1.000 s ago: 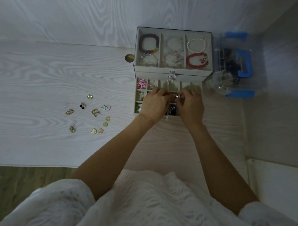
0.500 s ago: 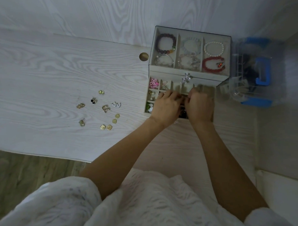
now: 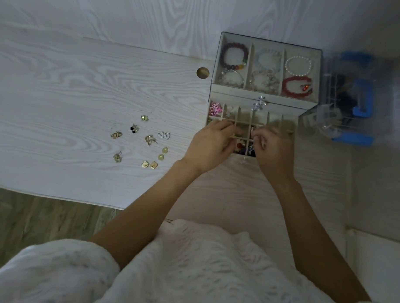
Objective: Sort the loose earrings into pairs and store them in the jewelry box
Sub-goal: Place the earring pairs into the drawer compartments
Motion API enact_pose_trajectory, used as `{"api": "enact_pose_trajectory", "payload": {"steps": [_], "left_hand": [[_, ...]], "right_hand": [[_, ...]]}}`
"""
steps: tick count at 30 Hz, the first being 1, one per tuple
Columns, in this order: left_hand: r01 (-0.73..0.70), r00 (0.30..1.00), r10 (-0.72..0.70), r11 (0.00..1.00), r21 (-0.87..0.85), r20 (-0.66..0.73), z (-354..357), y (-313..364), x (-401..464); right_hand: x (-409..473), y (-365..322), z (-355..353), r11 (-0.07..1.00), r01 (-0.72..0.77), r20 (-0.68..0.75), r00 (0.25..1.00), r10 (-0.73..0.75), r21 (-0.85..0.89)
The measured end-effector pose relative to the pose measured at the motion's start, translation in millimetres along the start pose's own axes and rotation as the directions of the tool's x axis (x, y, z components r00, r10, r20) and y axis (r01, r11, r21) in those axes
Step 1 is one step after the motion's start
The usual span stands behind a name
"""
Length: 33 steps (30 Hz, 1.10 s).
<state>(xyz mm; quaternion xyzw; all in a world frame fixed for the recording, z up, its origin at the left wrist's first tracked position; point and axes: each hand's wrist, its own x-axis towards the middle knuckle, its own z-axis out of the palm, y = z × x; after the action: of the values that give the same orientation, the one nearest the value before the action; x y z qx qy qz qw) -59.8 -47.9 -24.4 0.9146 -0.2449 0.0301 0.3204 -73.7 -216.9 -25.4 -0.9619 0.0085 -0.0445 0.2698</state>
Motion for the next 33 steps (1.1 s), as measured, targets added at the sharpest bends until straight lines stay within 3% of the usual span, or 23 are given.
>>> {"api": "enact_pose_trajectory", "payload": {"steps": [2, 4, 8, 11, 15, 18, 26, 33], "left_hand": [[0.017, 0.999, -0.020, 0.999, -0.049, -0.047, -22, -8, -26], [0.129, 0.984, -0.134, 0.990, -0.053, -0.117, -39, -24, -58], [0.450, 0.874, -0.441, 0.893, -0.006, -0.206, -53, -60, -118], [0.581, 0.792, -0.571, 0.813, -0.018, -0.218, -53, -76, -143], [0.649, 0.746, -0.644, 0.760, -0.032, -0.166, -45, -86, -152], [0.687, 0.717, -0.688, 0.725, -0.054, -0.110, -41, -87, -149], [0.621, 0.779, -0.622, 0.783, -0.042, -0.076, -43, -88, -143], [0.647, 0.760, -0.645, 0.762, 0.001, 0.077, -48, -90, -129]], "right_hand": [[-12, -24, 0, 0.995, 0.051, -0.008, 0.999, -0.050, 0.081], [-22, -52, 9, 0.979, 0.157, 0.017, 0.987, -0.160, 0.134], [-26, -91, 47, 0.936, 0.272, 0.207, 0.925, -0.318, 0.222], [-23, -111, 77, 0.927, 0.333, 0.342, 0.862, -0.373, 0.172], [-13, -124, 104, 0.917, 0.394, 0.440, 0.813, -0.381, 0.067], [-10, -127, 117, 0.933, 0.352, 0.483, 0.805, -0.345, 0.080], [-20, -127, 124, 0.917, 0.357, 0.466, 0.791, -0.397, 0.176], [-18, -124, 118, 0.948, 0.304, 0.539, 0.786, -0.303, 0.089]]}}
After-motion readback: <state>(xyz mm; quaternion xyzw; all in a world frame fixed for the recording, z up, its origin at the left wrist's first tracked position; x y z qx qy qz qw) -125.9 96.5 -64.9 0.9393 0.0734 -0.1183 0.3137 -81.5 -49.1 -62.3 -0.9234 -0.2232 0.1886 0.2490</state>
